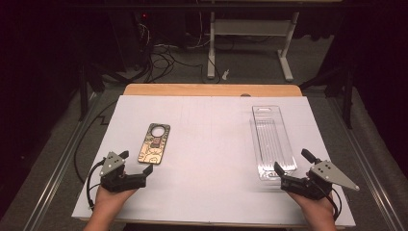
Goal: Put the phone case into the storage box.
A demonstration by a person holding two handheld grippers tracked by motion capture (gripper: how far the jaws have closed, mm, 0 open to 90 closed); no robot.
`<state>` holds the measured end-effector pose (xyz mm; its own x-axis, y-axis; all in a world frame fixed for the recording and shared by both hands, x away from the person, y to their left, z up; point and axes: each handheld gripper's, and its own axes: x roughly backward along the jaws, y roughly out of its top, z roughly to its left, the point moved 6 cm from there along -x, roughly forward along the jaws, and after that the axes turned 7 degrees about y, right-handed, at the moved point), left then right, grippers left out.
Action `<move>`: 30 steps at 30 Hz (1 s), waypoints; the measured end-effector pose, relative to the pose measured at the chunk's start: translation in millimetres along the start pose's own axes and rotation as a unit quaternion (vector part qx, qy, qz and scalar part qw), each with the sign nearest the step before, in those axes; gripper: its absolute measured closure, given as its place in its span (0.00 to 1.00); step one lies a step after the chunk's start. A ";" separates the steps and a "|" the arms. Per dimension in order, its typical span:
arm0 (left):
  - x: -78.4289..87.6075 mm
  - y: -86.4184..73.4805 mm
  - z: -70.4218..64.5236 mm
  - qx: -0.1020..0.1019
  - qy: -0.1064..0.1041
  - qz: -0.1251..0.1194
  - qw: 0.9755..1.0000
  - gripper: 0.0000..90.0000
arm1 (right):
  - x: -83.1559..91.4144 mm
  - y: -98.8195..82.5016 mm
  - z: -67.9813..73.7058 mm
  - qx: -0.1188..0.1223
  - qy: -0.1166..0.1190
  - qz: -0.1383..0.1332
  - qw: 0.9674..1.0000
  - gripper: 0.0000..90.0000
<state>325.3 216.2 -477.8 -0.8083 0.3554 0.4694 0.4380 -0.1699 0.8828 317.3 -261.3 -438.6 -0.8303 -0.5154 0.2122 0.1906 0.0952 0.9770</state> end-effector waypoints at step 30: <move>-8.4 -9.8 9.0 0.007 0.021 0.081 0.996 0.01 | -1.4 0.1 0.4 0.007 -0.007 0.006 1.000 0.00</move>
<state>331.3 223.1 -490.6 -0.7417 0.2855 0.6069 0.5697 -0.2092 0.7948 318.3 -260.2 -438.8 -0.8355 -0.5014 0.2249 0.1945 0.1130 0.9744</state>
